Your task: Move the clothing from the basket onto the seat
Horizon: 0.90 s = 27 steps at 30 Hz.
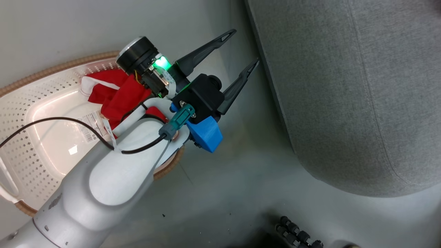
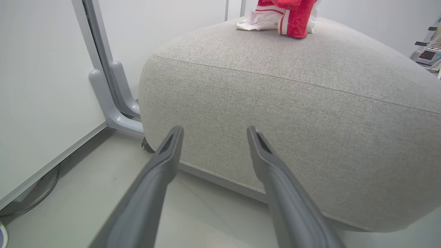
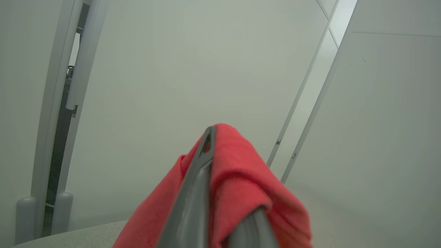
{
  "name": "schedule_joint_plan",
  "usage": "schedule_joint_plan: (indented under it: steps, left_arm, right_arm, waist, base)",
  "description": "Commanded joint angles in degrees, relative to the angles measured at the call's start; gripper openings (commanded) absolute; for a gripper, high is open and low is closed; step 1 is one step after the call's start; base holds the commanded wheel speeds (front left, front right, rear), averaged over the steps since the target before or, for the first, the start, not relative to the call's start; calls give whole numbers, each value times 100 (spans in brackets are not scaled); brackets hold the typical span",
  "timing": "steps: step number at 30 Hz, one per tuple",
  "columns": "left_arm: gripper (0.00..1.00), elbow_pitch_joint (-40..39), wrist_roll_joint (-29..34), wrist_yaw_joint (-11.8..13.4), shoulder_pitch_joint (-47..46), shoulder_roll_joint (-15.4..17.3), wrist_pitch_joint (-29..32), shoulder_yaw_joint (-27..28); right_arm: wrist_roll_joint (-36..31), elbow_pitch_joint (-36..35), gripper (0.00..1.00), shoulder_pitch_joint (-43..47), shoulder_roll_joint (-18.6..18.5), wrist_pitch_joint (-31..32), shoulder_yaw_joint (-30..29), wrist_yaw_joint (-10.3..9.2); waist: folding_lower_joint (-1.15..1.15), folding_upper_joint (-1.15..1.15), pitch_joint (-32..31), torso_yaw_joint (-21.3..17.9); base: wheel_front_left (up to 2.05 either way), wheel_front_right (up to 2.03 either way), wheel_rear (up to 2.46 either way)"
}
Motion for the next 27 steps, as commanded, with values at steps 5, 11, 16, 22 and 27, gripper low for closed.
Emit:
schedule_joint_plan:
  steps: [5, 11, 16, 22, 27]
  left_arm:
    - [100, -67, 26, 25, -125, 60, 27, -18]
    - [100, -89, -5, 36, -138, 115, 48, -34]
    - [100, -110, -33, 61, -158, 132, 64, -58]
    - [100, -104, -43, 84, -165, 141, 61, -88]
    - [100, -23, -102, 125, -58, 111, -56, -118]
  right_arm:
    - [-56, 482, 0, 270, 176, -2, -34, -4]
    - [-210, 976, 0, 535, 476, -3, 86, -5]
    - [-263, 1337, 0, 686, 688, -2, 2, -5]
    - [-267, 1486, 0, 759, 770, -3, -13, -5]
    - [-188, 1291, 100, 1005, 860, -3, 2, -5]
  waist:
    - [-1, 0, 142, 53]
    - [-1, 0, 187, 65]
    - [-1, 0, 194, 107]
    - [-1, 0, 146, 132]
    - [-1, 0, -80, 108]
  base:
    - [0, 0, 0]
    - [0, 0, 0]
    - [0, 0, 0]
    - [0, 0, 0]
    - [0, 0, 0]
